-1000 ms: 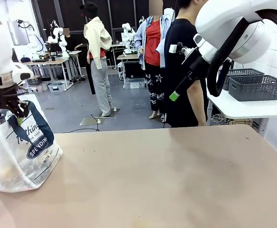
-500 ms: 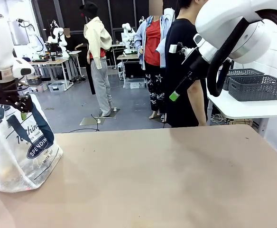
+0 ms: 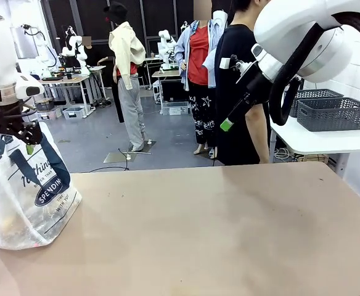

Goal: Transfer purchased items from the store into the shopping bag.
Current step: Move the Reusable shopping bag to the right side of the table.

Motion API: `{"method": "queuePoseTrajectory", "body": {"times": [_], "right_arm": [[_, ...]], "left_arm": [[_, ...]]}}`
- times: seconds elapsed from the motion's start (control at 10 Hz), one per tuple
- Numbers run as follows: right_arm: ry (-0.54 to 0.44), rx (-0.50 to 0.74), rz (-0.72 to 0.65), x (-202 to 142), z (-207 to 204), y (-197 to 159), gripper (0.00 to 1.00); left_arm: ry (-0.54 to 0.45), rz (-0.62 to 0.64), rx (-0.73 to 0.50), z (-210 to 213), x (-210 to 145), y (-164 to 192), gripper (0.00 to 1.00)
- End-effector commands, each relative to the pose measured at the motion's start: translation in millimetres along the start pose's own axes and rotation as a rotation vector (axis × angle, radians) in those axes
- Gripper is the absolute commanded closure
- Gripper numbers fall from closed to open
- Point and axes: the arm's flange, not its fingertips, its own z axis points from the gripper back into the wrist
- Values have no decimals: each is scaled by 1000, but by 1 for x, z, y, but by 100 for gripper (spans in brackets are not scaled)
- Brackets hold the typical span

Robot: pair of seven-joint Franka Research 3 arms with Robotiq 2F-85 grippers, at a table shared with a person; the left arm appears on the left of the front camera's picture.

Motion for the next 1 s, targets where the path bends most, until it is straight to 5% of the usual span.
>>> {"method": "queuePoseTrajectory", "body": {"times": [0.0,0.4,0.9], "right_arm": [[17,-6,-6,0,2,1,0],[17,-6,-6,0,2,1,0],[17,-6,-6,0,2,1,0]], "left_arm": [[-1,0,0,0,0,0,0],[-113,-236,-354,27,39,-8,0],[-351,-409,-824,35,43,-20,0]]}}
